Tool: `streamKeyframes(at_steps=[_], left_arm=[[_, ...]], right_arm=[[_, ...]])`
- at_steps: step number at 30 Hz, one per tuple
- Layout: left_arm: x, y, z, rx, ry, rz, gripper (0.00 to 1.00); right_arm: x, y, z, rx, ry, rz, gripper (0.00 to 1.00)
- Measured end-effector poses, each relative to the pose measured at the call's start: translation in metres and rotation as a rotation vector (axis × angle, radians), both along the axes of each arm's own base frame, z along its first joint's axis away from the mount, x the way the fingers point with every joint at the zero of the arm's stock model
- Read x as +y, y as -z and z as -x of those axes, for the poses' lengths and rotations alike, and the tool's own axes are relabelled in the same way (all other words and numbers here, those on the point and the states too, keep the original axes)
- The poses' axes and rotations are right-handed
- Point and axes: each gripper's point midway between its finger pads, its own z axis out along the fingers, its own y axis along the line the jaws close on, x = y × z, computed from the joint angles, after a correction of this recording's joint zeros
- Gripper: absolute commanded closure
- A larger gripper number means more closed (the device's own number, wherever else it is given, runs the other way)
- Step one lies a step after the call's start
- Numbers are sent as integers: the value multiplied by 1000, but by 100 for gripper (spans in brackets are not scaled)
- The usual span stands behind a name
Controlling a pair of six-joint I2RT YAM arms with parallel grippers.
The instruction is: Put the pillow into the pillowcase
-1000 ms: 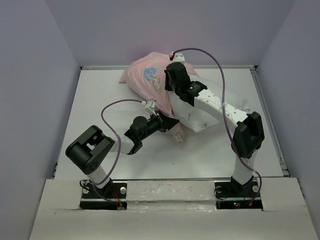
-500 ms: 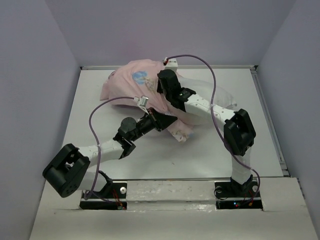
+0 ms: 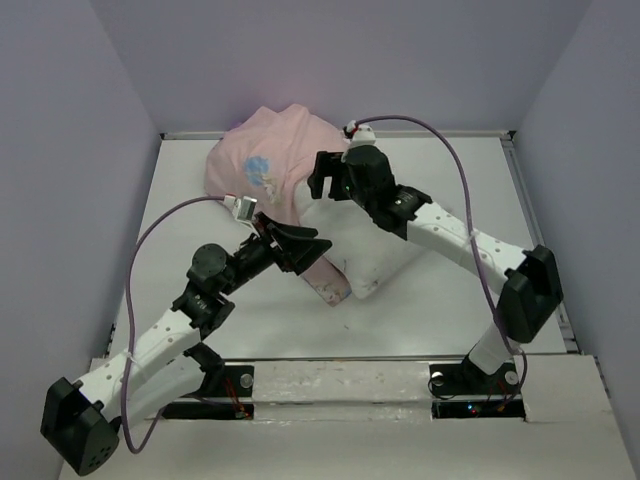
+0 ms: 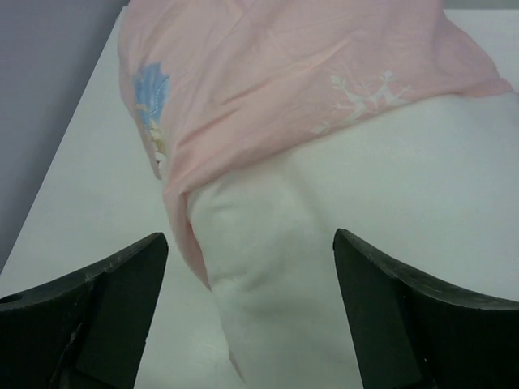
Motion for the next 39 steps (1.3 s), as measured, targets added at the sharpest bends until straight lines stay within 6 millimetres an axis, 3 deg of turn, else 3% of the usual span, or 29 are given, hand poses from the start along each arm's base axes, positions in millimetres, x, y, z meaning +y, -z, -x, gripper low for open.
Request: streamKeyframes(at_steps=[3,6,8,10,12,14,17,18,20,23,26,29,32,33,36,39], left_arm=[[5,-16,-9,-11,-59,-34,1],[6,-38,-36,-19,-164,-91,2],[4,-39,-52,-12,-211,-129,2],[1,-25,-72,21,-262,-200,2],[-8,-4,-92,65,-311,-299,3],[-20,15,-103,93,-330,-385,3],[-42,40,-112,109,-345,-516,3],[-47,48,-114,109,-350,-556,3],[-49,59,-118,110,-369,-624,4],[-36,65,-134,105,-465,-713,5],[-17,61,-152,100,-565,-782,13],[-1,58,-172,118,-617,-792,15],[10,67,-174,148,-611,-799,14],[11,70,-172,153,-605,-805,14],[11,82,-156,176,-560,-854,13],[16,87,-140,191,-544,-912,9]], right_arm=[[-17,-20,21,-13,-34,-16,11],[-50,-37,41,-28,-53,-31,11],[-88,-47,38,-42,-7,-51,11],[-146,-49,19,-55,121,-55,11],[-197,-34,2,-35,256,-37,12],[-233,2,-7,37,337,-15,17],[-249,62,-6,175,357,12,60],[-246,85,-1,235,336,8,86],[-231,111,8,299,261,-20,100],[-210,115,23,302,183,-70,100],[-173,98,48,258,91,-102,100],[-123,76,85,216,-40,-133,100],[-67,64,122,200,-196,-164,79],[-51,65,133,210,-244,-163,60],[-31,71,143,234,-306,-149,33],[-32,65,140,203,-314,-119,32]])
